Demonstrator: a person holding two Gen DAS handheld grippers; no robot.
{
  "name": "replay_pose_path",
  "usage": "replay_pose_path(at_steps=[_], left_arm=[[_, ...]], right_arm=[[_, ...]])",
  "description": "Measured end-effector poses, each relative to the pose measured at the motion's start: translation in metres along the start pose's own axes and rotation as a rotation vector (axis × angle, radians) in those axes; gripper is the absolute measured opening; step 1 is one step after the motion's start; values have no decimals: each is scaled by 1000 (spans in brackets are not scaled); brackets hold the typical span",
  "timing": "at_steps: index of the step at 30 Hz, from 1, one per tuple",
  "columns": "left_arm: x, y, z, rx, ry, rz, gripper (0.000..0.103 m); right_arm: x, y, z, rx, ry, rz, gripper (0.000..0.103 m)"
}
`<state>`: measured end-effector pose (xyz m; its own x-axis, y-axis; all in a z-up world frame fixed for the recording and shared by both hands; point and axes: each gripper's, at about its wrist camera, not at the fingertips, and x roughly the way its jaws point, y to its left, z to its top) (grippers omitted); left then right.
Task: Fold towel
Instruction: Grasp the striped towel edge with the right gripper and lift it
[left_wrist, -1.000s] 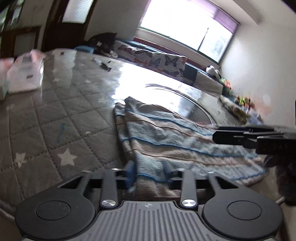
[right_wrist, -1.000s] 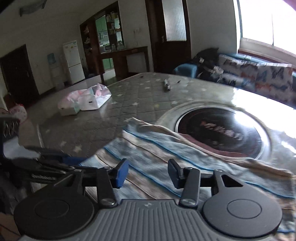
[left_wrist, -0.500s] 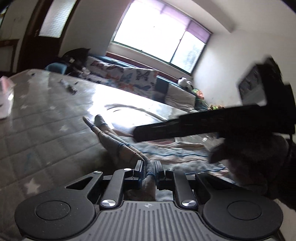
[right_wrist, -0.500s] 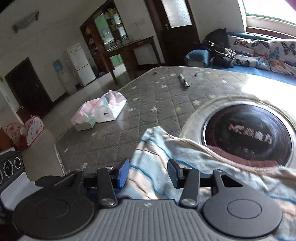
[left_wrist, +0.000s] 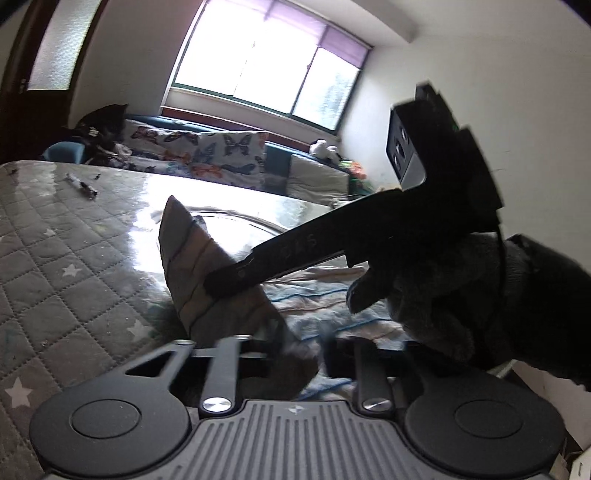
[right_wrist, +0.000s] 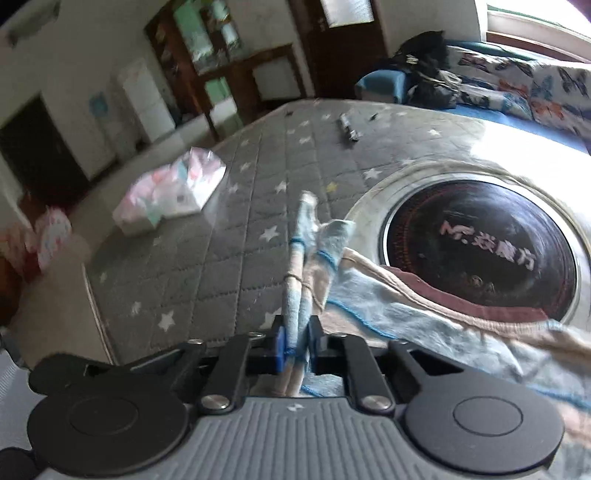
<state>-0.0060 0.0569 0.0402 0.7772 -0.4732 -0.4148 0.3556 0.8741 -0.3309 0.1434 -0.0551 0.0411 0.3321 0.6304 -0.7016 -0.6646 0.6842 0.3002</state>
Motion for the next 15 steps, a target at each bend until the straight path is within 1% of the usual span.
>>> replay_pose_path(at_steps=[1, 2, 4, 5, 6, 8, 9, 11, 15], left_arm=[[-3, 0, 0, 6, -6, -5, 56], [-5, -1, 0, 10, -12, -8, 57], [-7, 0, 3, 10, -21, -7, 67], [-6, 0, 5, 10, -24, -6, 80], [-2, -1, 7, 10, -20, -1, 86], [7, -4, 10, 12, -13, 8, 87], [12, -5, 12, 13, -10, 13, 93], [20, -8, 16, 14, -2, 22, 99], [41, -14, 23, 21, 20, 34, 100]], right_arm=[[-4, -5, -3, 15, -16, -2, 9], [-10, -11, -7, 36, -31, -1, 9], [-22, -23, -15, 74, -64, 0, 9], [-28, -28, -18, 88, -78, -5, 9], [-35, -33, -21, 93, -91, -17, 8], [-49, -42, -26, 97, -113, -43, 8], [-56, -48, -29, 99, -120, -57, 8], [-70, -59, -34, 107, -128, -83, 8], [-90, -82, -41, 114, -126, -137, 8]])
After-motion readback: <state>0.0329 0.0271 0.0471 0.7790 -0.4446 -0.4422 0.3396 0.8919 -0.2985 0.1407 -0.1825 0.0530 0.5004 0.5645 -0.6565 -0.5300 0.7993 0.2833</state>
